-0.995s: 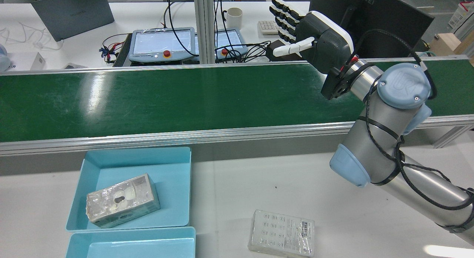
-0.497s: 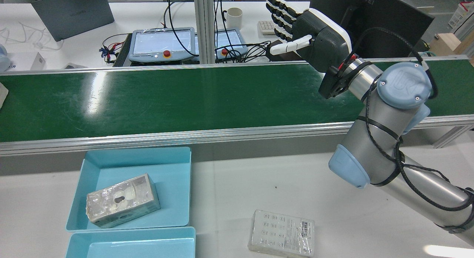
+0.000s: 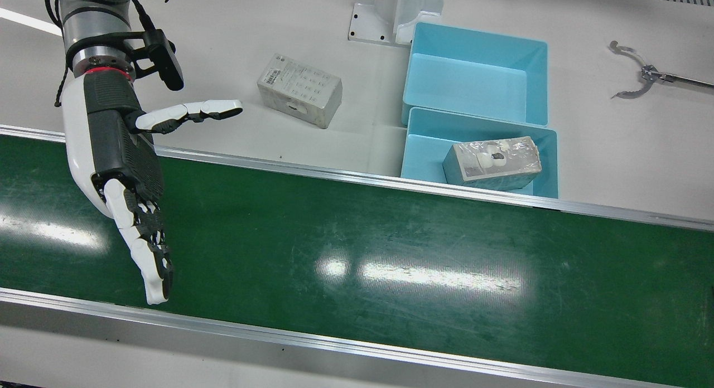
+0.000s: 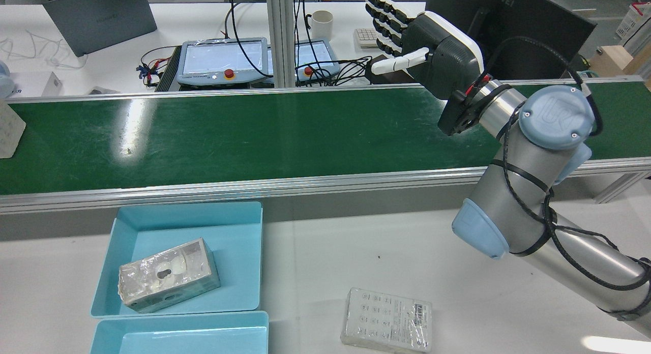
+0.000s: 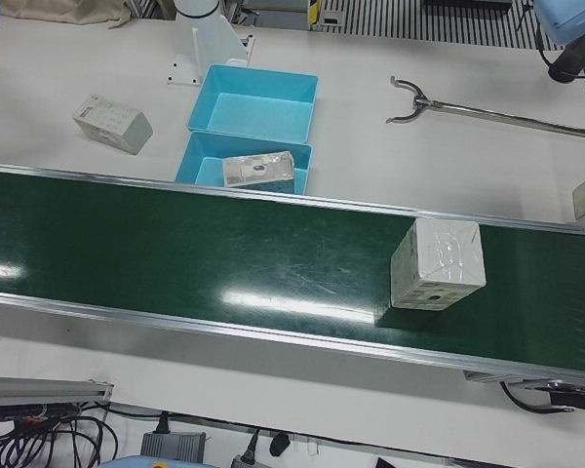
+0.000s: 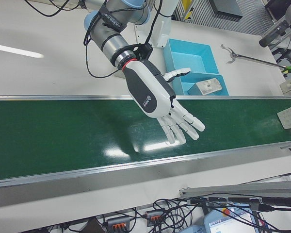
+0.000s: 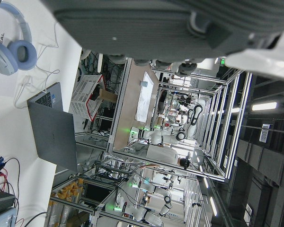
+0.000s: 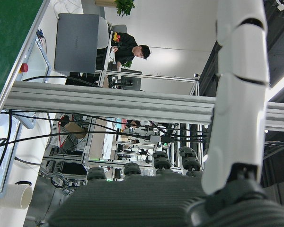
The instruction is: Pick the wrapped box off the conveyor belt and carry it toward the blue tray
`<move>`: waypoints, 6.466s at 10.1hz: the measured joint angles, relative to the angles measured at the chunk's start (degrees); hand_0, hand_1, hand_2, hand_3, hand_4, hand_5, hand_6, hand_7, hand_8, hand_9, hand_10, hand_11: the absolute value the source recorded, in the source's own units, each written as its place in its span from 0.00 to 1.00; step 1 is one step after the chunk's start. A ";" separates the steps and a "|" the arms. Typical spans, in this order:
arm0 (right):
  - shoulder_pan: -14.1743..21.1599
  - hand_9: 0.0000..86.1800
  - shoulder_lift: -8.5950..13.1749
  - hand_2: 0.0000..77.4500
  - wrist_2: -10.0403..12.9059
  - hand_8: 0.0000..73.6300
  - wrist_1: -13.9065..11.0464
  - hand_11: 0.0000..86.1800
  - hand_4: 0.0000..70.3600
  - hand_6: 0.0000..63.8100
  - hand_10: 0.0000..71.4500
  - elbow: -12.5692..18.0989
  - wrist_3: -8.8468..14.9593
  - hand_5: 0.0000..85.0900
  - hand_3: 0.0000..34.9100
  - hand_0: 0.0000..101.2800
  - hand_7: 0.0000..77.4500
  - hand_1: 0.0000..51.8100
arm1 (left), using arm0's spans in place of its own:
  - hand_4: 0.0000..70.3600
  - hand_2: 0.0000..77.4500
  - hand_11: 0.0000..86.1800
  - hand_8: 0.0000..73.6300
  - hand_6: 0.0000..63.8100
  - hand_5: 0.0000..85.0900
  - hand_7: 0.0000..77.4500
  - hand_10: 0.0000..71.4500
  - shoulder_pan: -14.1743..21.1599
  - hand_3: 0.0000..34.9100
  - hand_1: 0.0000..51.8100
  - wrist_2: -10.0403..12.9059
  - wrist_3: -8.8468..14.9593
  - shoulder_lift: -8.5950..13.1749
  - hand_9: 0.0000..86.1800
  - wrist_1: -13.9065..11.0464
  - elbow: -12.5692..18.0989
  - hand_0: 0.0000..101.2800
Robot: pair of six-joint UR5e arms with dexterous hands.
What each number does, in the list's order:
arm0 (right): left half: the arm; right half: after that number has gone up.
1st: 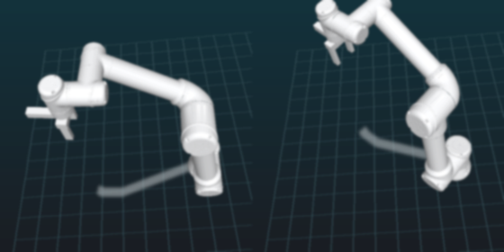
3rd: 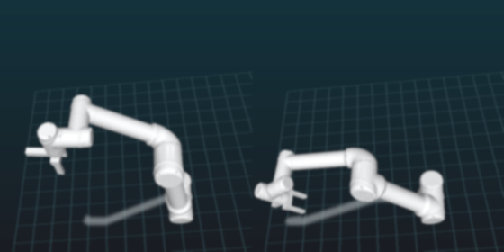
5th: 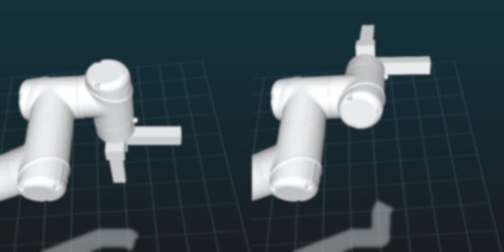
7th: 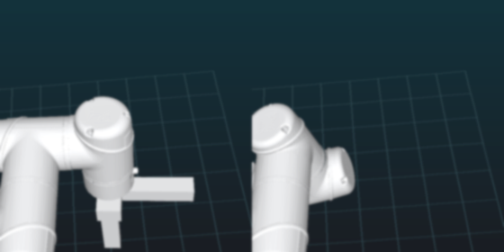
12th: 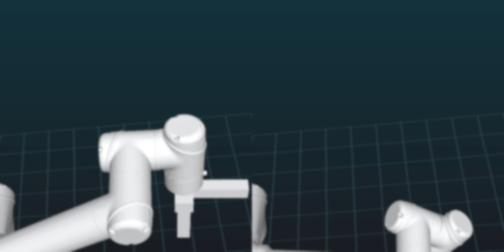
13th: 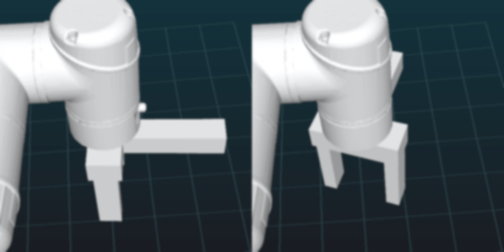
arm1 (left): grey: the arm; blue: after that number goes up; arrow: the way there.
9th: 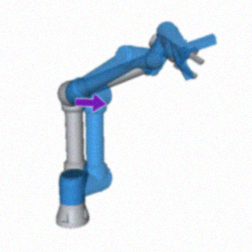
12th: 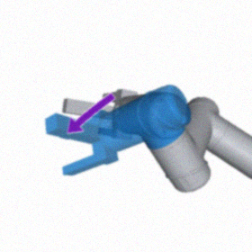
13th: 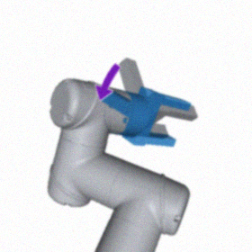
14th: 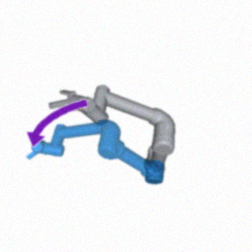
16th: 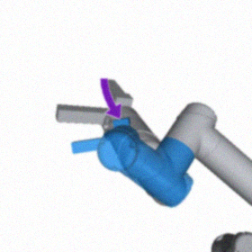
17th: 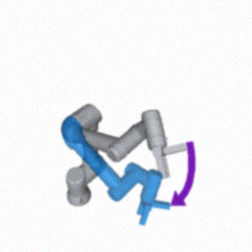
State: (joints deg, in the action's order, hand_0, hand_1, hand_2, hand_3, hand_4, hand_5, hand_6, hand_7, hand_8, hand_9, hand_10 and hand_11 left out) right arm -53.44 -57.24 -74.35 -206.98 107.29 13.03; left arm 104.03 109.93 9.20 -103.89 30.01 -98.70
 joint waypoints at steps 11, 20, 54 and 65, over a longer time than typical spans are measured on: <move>0.60 0.02 0.00 0.15 0.17 0.01 0.07 0.02 0.05 0.00 0.01 -2.47 -0.14 0.08 0.44 0.47 0.06 0.26 | 0.00 0.01 0.00 0.00 0.00 0.01 0.00 0.00 0.00 0.00 0.00 0.00 0.00 0.00 0.00 0.00 0.00 0.00; 1.08 0.02 0.20 0.15 0.27 0.01 0.17 0.03 0.15 0.00 0.00 -3.83 -0.64 0.09 0.01 0.47 0.06 0.28 | 0.00 0.01 0.00 0.00 0.00 0.01 0.01 0.00 0.00 0.00 0.00 0.00 0.00 0.00 0.00 0.00 0.00 0.00; 2.20 0.02 0.01 0.18 0.33 0.00 0.08 0.02 0.14 0.02 0.00 -3.79 -0.74 0.12 0.01 0.46 0.08 0.24 | 0.00 0.01 0.00 0.00 0.00 0.01 0.01 0.00 0.00 0.00 0.00 0.00 0.00 0.00 0.00 0.00 0.00 0.00; 2.72 0.02 0.34 0.18 0.61 0.00 0.24 0.02 0.14 0.02 0.00 -5.20 -0.81 0.12 0.01 0.46 0.08 0.25 | 0.00 0.01 0.00 0.00 0.00 0.01 0.00 0.00 0.00 0.00 0.00 0.00 0.00 0.00 0.00 0.00 0.00 0.00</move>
State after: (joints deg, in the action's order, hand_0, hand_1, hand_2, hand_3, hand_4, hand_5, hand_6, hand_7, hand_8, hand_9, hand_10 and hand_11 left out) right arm -50.71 -56.90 -73.74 -206.74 102.08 12.22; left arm 104.03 109.93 9.20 -103.89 30.01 -98.70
